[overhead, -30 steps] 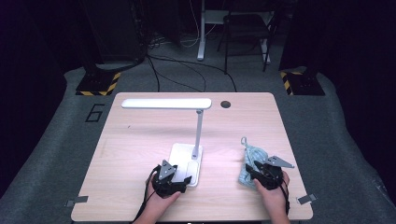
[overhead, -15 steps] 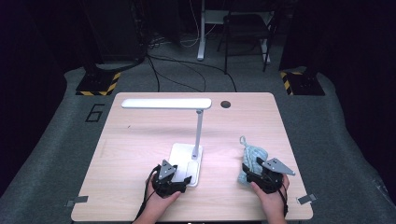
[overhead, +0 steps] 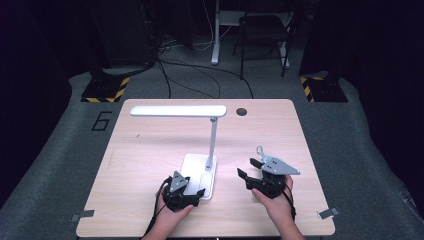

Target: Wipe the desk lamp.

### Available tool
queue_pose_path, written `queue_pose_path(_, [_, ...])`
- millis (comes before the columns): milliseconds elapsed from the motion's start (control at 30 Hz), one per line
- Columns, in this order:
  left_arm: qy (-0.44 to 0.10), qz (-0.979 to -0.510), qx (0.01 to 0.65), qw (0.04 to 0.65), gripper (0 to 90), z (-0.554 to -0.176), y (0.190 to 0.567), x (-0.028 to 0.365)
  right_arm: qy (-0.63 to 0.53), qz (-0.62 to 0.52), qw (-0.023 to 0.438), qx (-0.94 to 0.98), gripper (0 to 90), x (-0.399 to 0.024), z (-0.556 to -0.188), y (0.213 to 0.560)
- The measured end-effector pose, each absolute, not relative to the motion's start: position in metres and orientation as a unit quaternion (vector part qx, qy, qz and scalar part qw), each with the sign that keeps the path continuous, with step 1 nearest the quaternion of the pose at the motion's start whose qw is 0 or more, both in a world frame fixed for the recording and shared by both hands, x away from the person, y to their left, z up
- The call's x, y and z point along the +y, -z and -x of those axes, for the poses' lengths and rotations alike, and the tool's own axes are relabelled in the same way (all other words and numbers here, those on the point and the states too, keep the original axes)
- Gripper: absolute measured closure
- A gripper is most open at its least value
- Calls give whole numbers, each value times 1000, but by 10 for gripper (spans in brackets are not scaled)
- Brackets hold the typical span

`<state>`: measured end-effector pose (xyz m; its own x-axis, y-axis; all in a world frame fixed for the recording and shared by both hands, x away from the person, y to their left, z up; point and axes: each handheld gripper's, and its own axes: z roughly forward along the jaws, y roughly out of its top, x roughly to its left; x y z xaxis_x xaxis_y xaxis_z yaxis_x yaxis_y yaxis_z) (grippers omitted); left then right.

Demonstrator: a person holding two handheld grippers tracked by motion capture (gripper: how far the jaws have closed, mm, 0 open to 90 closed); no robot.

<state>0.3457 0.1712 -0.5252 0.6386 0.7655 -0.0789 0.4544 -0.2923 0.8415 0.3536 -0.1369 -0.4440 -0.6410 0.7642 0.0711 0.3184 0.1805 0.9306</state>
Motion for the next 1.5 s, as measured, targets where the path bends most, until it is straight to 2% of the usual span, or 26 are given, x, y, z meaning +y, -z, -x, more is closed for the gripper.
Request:
queue_pose_path(133, [-173,-785,388,451,247,-346,525,171,-548,-354,180,737,381,-120,-373,428])
queue_pose_path(233, [-173,-785,388,450,247,-346,525,171,-548,-347,185,738,381,-108,-384,423])
queue_pose_path(367, [-173,-785,388,450,247,-346,525,171,-546,-346,168,744,380,-92,-401,427])
queue_pose_path(767, [-173,-785,388,451,247,-346,525,171,-530,-332,174,761,368,-53,-429,435])
queue_pose_path(933, [-168,-790,384,446,247,-346,524,173,-538,-332,161,758,368,-43,-435,435])
queue_pose_path(1167, [-167,-792,383,446,247,-346,524,174,-548,-308,169,759,373,-30,-438,431])
queue_pose_path(1233, [-164,-790,385,448,247,-346,525,174,-543,-309,175,761,405,-29,-438,431])
queue_pose_path(1367, [-166,-791,382,447,247,-346,524,174,-540,-320,174,759,537,-34,-440,430])
queue_pose_path(1433, [-165,-793,382,445,246,-346,524,175,-545,-327,155,757,542,-38,-442,430])
queue_pose_path(1500, [-163,-790,388,446,246,-346,524,176,-540,-324,160,761,542,-39,-442,429])
